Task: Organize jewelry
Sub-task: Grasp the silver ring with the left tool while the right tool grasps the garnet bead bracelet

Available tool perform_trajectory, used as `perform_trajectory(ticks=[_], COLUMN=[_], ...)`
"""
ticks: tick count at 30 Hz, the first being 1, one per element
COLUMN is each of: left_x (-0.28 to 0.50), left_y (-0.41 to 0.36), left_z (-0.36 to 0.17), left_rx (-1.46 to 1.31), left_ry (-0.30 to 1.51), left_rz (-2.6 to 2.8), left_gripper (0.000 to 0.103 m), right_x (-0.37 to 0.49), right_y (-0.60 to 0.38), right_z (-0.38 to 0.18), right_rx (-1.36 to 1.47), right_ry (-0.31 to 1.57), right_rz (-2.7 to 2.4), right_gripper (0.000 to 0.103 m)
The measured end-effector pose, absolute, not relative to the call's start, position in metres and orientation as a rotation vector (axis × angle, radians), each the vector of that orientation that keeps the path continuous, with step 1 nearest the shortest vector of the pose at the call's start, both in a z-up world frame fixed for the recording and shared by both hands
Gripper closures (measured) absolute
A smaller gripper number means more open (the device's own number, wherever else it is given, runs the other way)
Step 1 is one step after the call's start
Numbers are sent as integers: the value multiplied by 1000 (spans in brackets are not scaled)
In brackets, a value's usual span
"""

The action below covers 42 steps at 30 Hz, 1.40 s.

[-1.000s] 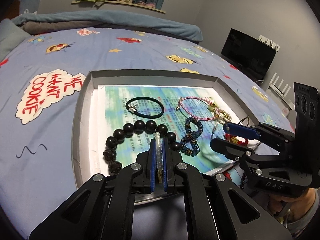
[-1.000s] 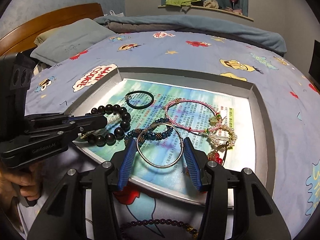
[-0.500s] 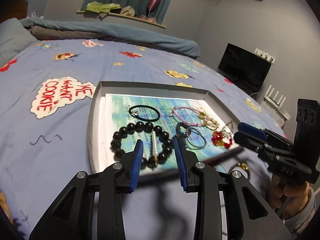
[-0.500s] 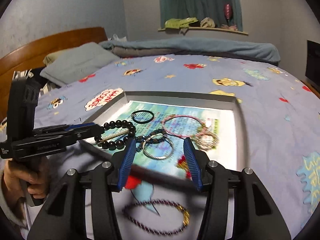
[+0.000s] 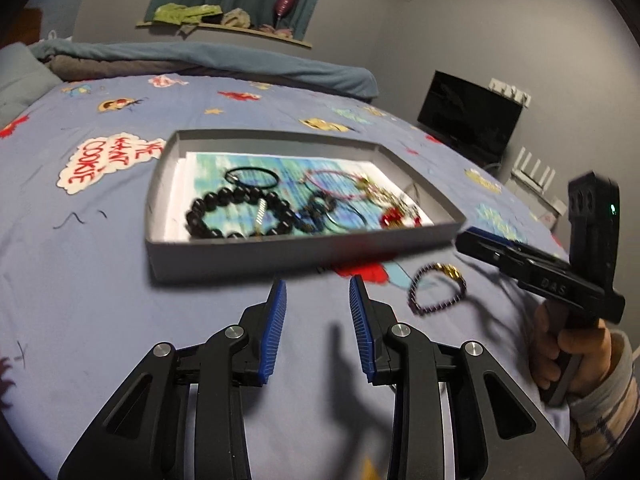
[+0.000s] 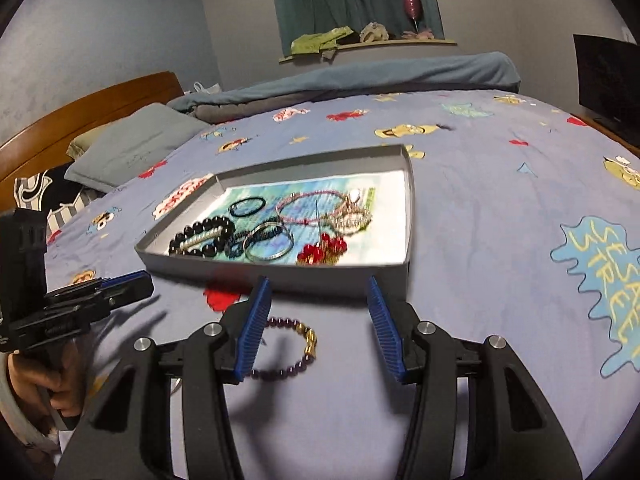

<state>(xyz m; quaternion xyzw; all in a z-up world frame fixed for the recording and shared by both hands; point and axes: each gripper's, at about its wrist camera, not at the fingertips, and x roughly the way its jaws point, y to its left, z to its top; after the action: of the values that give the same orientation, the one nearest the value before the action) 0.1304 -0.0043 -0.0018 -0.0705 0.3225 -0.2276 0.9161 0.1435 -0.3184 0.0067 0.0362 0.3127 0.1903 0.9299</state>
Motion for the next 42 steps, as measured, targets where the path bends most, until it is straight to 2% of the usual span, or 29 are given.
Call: perform_trajectory(ticks=[13,24,31,42], left_x=[104,106,107,108], left_y=[-19,-36,-40,-44], left_z=[-6,-15,-19,-22], left_rx=[-90,-10,11,23], left_ry=[655,716,742,778], left_rz=[-467,-466,-474,-486], left_gripper=[70,70,79,79], right_x=[135,134,135,135], right_y=[-318,-310,-303,-300], right_z=[-6,-11,-14,-16], right_rx=[69,17,-26,-45], right_ry=[679,711,723,741], right_rz=[369,350,347,351], right_gripper=[53,53,60,60])
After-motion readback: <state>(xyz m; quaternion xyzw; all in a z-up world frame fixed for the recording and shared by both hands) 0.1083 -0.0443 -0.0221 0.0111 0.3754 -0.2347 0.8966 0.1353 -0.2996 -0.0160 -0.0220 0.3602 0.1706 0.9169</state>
